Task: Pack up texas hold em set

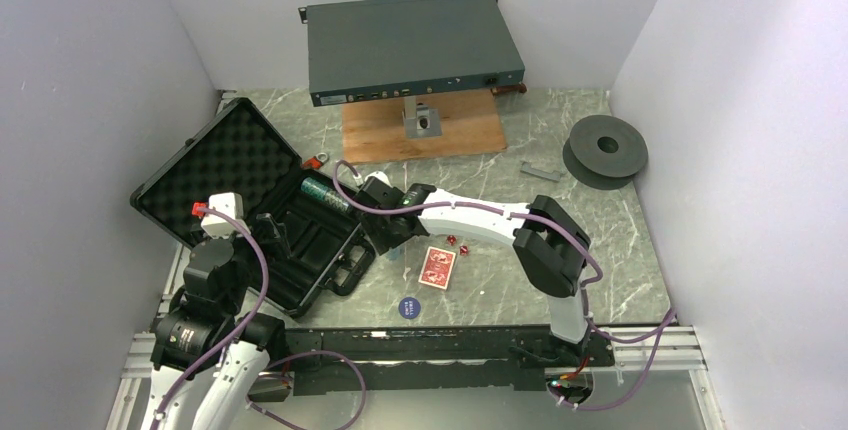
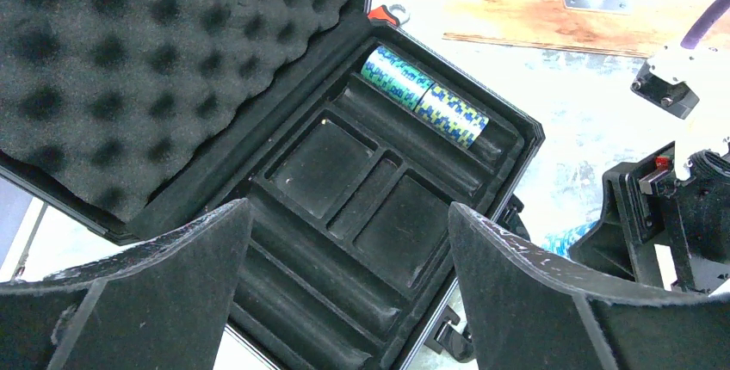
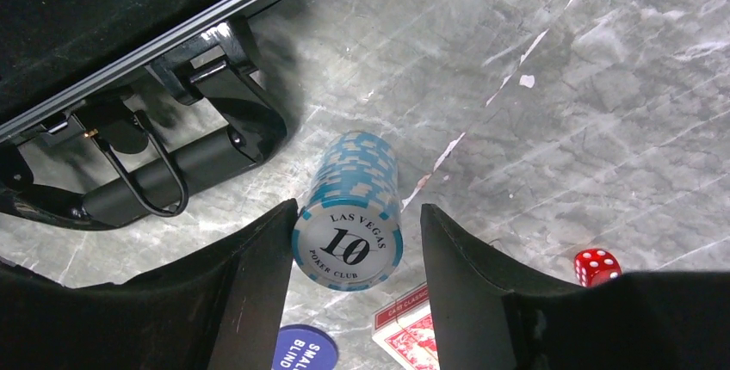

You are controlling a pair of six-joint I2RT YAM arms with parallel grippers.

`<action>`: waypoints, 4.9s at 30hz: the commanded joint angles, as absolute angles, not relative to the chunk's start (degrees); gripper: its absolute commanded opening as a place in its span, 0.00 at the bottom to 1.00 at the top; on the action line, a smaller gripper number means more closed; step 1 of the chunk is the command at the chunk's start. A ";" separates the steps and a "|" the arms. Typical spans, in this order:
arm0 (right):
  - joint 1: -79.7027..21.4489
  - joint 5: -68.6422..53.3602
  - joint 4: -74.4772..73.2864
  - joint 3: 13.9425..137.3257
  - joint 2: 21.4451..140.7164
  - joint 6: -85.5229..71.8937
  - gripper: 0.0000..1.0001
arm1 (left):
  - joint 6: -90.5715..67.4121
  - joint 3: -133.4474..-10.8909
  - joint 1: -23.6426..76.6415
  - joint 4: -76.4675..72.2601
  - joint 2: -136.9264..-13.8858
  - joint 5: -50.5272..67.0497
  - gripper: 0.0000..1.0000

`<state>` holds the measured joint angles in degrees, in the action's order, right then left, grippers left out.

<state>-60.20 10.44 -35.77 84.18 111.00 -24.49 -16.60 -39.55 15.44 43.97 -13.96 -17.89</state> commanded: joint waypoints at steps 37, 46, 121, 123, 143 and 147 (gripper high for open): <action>-60.28 2.25 -33.76 87.88 96.94 -19.41 0.00 | -10.26 -37.30 15.68 35.97 -15.75 -0.16 0.92; -54.32 -18.06 -31.93 85.28 89.38 -16.64 0.00 | -5.93 -36.62 17.97 30.15 -19.60 25.94 0.86; -58.59 -50.40 -33.01 84.02 86.48 -7.51 0.00 | -10.14 -34.85 28.21 19.70 -30.15 52.70 0.63; -58.84 -50.53 -33.21 83.98 86.59 -7.32 0.00 | -10.13 -34.89 28.21 19.70 -30.24 52.85 0.66; -60.38 -51.07 -34.23 84.35 88.65 -7.42 0.00 | -8.99 -35.46 28.30 21.19 -29.32 49.92 0.77; -60.38 -50.11 -34.96 84.78 88.83 -7.34 0.00 | -8.44 -35.75 28.26 22.18 -28.88 48.35 0.72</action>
